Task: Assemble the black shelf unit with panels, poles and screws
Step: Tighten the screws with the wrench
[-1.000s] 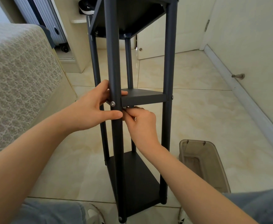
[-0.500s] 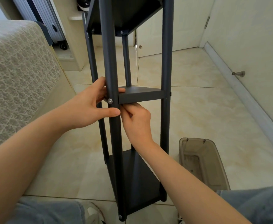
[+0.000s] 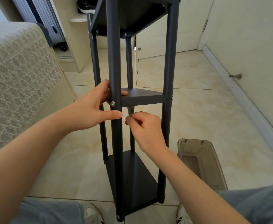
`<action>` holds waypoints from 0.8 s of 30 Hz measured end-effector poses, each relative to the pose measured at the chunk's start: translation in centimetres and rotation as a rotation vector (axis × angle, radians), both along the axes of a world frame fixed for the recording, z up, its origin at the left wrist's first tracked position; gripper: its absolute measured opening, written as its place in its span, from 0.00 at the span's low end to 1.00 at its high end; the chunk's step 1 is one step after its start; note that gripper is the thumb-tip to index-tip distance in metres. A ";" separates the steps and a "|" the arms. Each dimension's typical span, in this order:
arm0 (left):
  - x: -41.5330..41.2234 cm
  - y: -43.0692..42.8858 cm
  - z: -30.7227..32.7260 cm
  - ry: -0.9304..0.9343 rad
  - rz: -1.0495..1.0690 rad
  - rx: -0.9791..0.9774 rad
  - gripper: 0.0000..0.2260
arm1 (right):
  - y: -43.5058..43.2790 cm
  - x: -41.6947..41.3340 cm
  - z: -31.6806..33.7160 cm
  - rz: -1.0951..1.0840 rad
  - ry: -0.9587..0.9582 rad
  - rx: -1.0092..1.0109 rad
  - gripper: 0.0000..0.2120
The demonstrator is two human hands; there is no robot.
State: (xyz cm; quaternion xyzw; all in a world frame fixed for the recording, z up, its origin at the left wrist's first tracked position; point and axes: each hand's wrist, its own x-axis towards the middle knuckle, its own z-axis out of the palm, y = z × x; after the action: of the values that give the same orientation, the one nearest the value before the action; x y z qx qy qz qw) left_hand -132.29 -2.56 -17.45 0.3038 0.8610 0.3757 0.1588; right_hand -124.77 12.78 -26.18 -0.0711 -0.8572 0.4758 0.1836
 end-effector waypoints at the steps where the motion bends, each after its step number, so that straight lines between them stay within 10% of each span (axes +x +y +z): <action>1: 0.0 0.0 0.0 -0.004 -0.003 0.004 0.35 | 0.1 0.0 0.2 0.008 -0.004 -0.001 0.10; 24: -0.3 -0.3 0.0 -0.024 -0.026 0.042 0.33 | -1.9 -2.5 -0.2 -0.067 0.245 0.057 0.06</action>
State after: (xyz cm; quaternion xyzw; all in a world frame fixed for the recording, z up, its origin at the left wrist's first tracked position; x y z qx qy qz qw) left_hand -132.59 -2.87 -17.46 0.3137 0.8470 0.3952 0.1673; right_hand -127.29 10.91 -26.37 -0.0359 -0.8387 0.4500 0.3047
